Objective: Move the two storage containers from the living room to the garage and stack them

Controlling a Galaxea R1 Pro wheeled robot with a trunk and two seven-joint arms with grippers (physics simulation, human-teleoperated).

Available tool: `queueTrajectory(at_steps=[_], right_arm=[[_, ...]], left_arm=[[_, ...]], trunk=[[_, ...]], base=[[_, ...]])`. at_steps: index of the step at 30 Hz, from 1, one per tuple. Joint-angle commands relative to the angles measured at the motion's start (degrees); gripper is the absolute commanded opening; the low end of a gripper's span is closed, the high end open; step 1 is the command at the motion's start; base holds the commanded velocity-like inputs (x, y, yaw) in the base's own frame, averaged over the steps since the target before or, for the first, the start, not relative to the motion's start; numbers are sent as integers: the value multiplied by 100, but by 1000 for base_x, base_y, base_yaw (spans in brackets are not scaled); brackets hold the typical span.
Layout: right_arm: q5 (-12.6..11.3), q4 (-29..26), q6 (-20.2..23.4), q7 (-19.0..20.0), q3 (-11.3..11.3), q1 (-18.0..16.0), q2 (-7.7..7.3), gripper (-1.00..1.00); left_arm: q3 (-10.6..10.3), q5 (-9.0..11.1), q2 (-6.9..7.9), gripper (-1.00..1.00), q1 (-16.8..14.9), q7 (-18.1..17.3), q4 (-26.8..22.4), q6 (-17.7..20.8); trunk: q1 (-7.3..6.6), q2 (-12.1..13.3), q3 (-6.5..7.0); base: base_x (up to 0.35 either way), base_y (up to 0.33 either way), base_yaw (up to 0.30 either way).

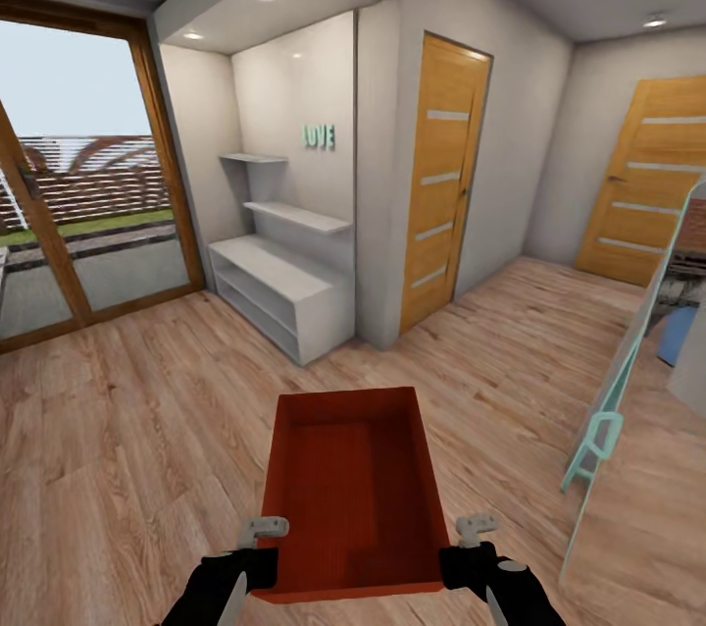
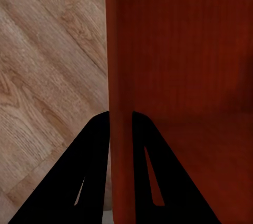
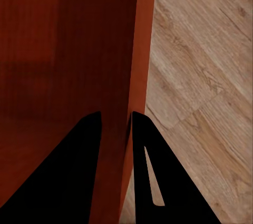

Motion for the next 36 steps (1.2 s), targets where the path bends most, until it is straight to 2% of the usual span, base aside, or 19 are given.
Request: queueTrajectory(at_steps=[1, 18, 36], right_arm=[[-73, 0, 49, 86, -7, -4, 208, -100], [-76, 0, 49, 86, -7, -4, 208, -100], [-80, 0, 49, 86, -7, -4, 209, -100]], left_arm=[[-23, -142, -3, -100, -1, 44, -16, 15], [-23, -142, 3, -100, -1, 44, -14, 15], [-23, -142, 2, -100, -1, 44, -15, 15]], trunk=[[7, -12, -13], [7, -12, -13], [7, -12, -13]], base=[[325, 0, -4], [325, 0, -219], [325, 0, -8]])
